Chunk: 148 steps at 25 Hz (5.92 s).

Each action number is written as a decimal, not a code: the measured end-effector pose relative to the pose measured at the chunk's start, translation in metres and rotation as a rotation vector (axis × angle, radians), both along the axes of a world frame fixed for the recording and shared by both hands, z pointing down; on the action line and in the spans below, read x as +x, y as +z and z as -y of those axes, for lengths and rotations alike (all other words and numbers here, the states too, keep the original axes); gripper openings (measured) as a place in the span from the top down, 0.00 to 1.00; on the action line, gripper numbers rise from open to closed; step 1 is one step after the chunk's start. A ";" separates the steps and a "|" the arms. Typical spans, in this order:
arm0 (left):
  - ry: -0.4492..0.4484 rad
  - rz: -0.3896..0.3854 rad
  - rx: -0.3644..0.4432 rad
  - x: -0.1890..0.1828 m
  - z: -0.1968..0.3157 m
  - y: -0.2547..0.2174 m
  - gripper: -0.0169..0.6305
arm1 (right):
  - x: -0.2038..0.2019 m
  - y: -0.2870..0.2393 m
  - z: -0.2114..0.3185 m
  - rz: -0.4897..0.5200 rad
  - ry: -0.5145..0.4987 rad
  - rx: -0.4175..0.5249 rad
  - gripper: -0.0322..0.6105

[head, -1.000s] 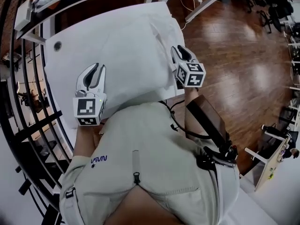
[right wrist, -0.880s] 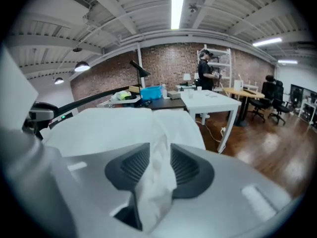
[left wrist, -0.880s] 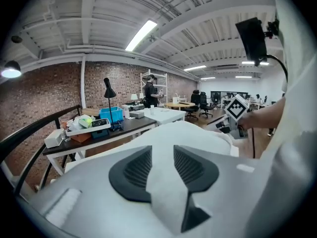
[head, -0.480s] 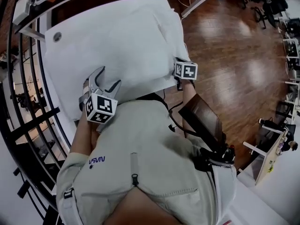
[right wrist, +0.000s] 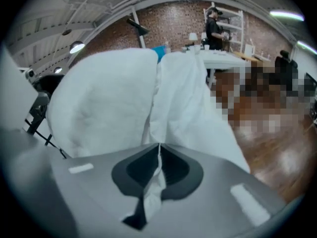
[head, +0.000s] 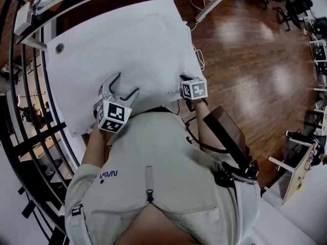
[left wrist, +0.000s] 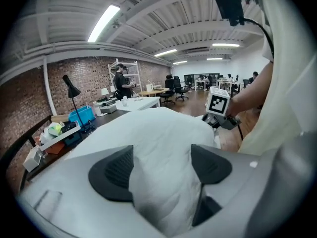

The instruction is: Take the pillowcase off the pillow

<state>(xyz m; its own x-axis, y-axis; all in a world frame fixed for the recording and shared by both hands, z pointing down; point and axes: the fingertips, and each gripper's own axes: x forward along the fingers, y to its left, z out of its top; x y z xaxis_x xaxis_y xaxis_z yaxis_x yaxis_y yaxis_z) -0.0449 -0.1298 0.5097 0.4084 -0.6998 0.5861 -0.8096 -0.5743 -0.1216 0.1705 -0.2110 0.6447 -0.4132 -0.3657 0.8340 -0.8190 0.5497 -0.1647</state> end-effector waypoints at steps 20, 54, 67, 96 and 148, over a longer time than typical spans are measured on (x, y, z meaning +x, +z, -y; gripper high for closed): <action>-0.351 -0.361 0.354 -0.076 -0.040 -0.111 0.96 | -0.051 -0.212 -0.039 0.215 0.071 0.601 0.94; -0.544 -0.117 0.499 0.019 -0.099 -0.166 0.96 | -0.068 -0.325 -0.063 0.390 -0.222 0.935 0.95; -0.518 -0.120 0.522 -0.003 -0.110 -0.178 0.96 | -0.102 -0.354 -0.095 0.350 -0.270 1.009 0.95; -0.521 -0.123 0.568 -0.023 -0.106 -0.194 0.96 | -0.123 -0.369 -0.099 0.357 -0.277 1.046 0.95; -0.603 -0.193 0.561 -0.044 -0.114 -0.193 0.96 | -0.116 -0.365 -0.105 0.399 -0.231 1.021 0.95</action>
